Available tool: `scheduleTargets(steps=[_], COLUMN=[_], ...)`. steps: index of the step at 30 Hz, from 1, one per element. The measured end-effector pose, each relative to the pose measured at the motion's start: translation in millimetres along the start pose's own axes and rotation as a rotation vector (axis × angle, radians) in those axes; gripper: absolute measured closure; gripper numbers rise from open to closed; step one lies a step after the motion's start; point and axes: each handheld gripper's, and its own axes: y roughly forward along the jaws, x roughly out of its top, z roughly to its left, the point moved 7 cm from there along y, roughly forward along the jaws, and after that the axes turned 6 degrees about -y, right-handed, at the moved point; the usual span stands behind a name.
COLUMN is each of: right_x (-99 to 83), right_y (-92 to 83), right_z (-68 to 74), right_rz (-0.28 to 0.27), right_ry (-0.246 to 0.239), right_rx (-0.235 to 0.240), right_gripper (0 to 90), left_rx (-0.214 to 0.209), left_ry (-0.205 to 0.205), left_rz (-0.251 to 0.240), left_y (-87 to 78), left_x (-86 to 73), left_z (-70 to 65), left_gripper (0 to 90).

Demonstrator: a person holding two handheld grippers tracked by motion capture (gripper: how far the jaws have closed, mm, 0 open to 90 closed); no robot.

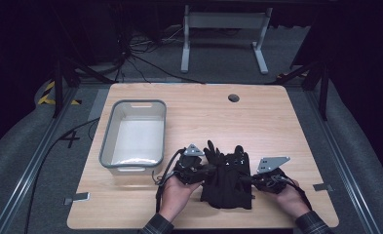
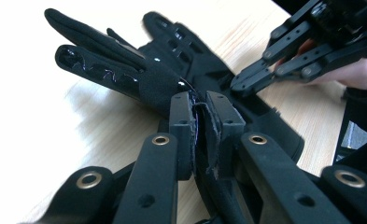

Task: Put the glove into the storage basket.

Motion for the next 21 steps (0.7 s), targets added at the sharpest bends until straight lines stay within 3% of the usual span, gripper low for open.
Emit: scheduleTargets(steps=[10, 15, 21], right_x=[9.9, 1.1, -6.9], right_y=[4.2, -11.4, -8.2], right_z=[0.9, -8.3, -10.5], right_rz=[-0.017, -0.026, -0.003], right_ry=[-0.005, 0.028, 0.042], right_rx=[0.010, -0.022, -0.012], right_gripper=[90.0, 90.0, 90.0], left_rx=[-0.019, -0.024, -0.028], left_ry=[0.028, 0.042, 0.056], left_rz=[-0.006, -0.006, -0.003], left_y=[9.0, 13.9, 19.9], left_x=[8.1, 12.1, 15.4], left_z=[-8.0, -11.8, -17.2], left_gripper=[81.7, 81.8, 81.8])
